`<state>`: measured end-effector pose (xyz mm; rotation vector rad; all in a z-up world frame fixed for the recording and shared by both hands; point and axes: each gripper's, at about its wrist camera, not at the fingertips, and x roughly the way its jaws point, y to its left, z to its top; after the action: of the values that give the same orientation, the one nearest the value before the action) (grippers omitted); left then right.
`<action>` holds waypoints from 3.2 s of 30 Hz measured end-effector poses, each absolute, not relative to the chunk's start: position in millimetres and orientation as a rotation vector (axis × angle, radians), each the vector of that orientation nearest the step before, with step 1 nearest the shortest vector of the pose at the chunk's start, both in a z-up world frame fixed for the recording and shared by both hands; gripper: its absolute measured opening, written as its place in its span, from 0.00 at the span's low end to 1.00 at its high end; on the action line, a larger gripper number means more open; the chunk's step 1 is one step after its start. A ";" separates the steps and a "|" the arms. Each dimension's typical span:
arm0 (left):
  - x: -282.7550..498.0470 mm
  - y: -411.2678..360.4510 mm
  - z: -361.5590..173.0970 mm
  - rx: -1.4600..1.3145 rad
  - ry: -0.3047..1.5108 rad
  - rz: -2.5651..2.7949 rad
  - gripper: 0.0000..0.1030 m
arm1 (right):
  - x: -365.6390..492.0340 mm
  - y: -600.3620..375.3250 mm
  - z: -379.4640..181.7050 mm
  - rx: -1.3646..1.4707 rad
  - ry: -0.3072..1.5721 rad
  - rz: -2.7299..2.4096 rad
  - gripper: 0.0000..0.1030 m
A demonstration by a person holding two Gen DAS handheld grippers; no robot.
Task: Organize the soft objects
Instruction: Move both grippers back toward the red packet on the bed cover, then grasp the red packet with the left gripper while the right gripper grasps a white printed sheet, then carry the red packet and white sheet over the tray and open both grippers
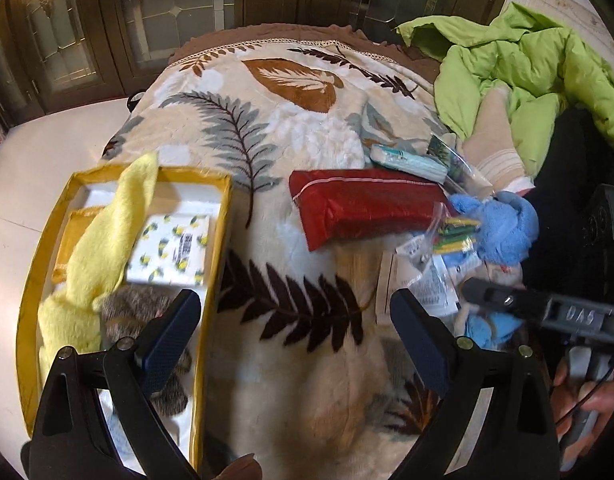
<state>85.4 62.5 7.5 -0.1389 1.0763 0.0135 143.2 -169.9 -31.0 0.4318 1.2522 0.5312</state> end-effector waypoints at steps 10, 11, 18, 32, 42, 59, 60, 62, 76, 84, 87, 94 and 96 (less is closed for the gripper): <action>133.2 53.4 -12.6 -0.272 1.196 -0.028 0.93 | 160.7 -175.7 -54.8 0.475 1.290 0.502 0.48; 135.7 52.4 -16.4 -0.295 1.212 -0.025 0.93 | 161.9 -174.9 -56.4 0.470 1.294 0.503 0.49; 151.6 52.3 -35.4 -0.524 1.271 -0.012 0.93 | 159.4 -171.8 -58.8 0.465 1.279 0.550 0.54; 178.4 66.8 -51.3 -0.834 1.230 -0.038 0.93 | 155.6 -161.8 -50.9 0.459 1.234 0.625 0.53; 183.2 56.4 -49.8 -0.690 1.236 0.008 0.58 | 160.2 -147.3 -68.6 0.504 1.252 0.638 0.17; 170.4 65.7 -1.7 -0.701 1.100 -0.080 0.15 | 127.3 -193.8 -38.1 0.802 1.185 0.745 0.12; 168.3 66.7 0.7 -0.705 1.095 -0.086 0.15 | 126.0 -196.4 -35.8 0.813 1.179 0.750 0.12; 164.1 66.9 6.1 -0.696 1.085 -0.098 0.15 | 124.3 -200.8 -33.7 0.830 1.173 0.754 0.12; 121.8 108.1 49.6 -0.669 1.005 -0.076 0.14 | 122.1 -182.4 -9.5 0.821 1.159 0.827 0.12; 80.8 150.3 88.7 -0.590 0.934 -0.009 0.14 | 125.1 -120.2 16.9 0.716 1.176 0.942 0.12; 60.5 171.2 101.8 -0.563 0.921 0.023 0.14 | 126.3 -80.8 30.3 0.636 1.191 1.003 0.12; 14.2 226.2 97.6 -0.515 0.964 0.133 0.14 | 122.3 15.4 28.6 0.432 1.273 1.097 0.12; 6.5 239.6 85.7 -0.534 1.000 0.143 0.14 | 121.8 39.9 18.8 0.372 1.319 1.109 0.12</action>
<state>6.5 239.6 85.7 -0.5336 0.9997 0.1432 121.8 39.9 18.8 0.3721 1.3195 1.1092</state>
